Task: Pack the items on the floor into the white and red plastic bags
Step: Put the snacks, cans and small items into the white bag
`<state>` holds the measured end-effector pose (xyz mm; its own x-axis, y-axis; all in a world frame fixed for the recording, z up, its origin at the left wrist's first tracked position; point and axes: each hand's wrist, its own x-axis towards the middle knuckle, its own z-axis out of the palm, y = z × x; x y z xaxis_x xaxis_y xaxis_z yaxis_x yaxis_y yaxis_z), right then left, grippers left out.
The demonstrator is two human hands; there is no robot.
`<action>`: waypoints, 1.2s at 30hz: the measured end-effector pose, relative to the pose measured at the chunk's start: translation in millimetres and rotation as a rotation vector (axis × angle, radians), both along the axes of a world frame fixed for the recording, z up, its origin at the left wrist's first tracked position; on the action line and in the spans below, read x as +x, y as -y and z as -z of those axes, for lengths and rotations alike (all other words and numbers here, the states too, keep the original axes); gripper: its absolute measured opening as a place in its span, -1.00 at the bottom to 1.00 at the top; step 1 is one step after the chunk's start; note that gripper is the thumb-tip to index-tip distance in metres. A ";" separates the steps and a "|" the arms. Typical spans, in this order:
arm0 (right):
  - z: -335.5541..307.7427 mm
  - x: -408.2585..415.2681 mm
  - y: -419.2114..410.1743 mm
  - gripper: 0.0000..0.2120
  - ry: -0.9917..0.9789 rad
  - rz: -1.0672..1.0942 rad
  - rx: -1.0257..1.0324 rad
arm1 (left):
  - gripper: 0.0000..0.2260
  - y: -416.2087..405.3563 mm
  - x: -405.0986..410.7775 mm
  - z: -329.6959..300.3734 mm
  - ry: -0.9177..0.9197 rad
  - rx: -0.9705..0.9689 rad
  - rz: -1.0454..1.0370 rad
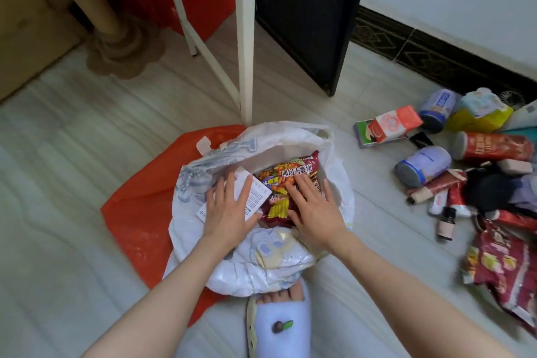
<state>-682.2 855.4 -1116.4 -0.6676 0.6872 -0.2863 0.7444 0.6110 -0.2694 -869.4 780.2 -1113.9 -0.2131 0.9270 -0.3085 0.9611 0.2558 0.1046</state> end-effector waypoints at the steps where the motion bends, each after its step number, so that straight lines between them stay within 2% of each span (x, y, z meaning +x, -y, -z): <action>1: -5.6 1.1 0.4 -0.46 -0.002 -0.004 -0.005 | -0.27 0.2 1.9 -4.2 -0.002 -0.009 0.011; 5: -35.2 21.7 -1.4 -0.48 -0.038 0.004 -0.024 | -0.43 7.6 21.3 -22.4 0.075 0.084 0.102; 10: -82.1 82.7 -31.7 -0.46 0.049 -0.026 0.151 | -0.50 -19.2 80.6 -52.3 0.148 0.173 0.283; 15: -114.6 148.3 -68.9 -0.60 0.065 0.189 0.167 | -0.52 -73.0 160.8 -65.3 0.304 0.220 0.402; 18: -98.7 201.5 -75.5 -0.62 0.083 0.362 0.126 | -0.48 -100.0 197.7 -50.3 0.484 0.159 0.408; 21: -72.9 246.8 -82.9 -0.57 0.067 0.582 0.138 | -0.44 -130.5 219.5 -31.2 0.505 0.141 0.425; 26: -43.0 280.9 -107.5 -0.34 0.105 0.850 0.165 | -0.33 -177.2 246.7 4.1 0.440 0.141 0.359; 32: -14.8 276.4 -112.5 -0.20 0.271 0.725 0.244 | -0.24 -199.4 277.3 25.2 0.582 0.005 0.137; 36: -9.8 281.3 -119.8 -0.20 0.287 0.710 0.218 | -0.33 -201.6 277.5 28.0 0.657 0.078 0.059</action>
<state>-400.8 975.1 -1106.6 0.0305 0.9812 -0.1906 0.9978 -0.0187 0.0632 -592.0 981.8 -1141.9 0.0478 0.9564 -0.2882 0.7035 0.1726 0.6895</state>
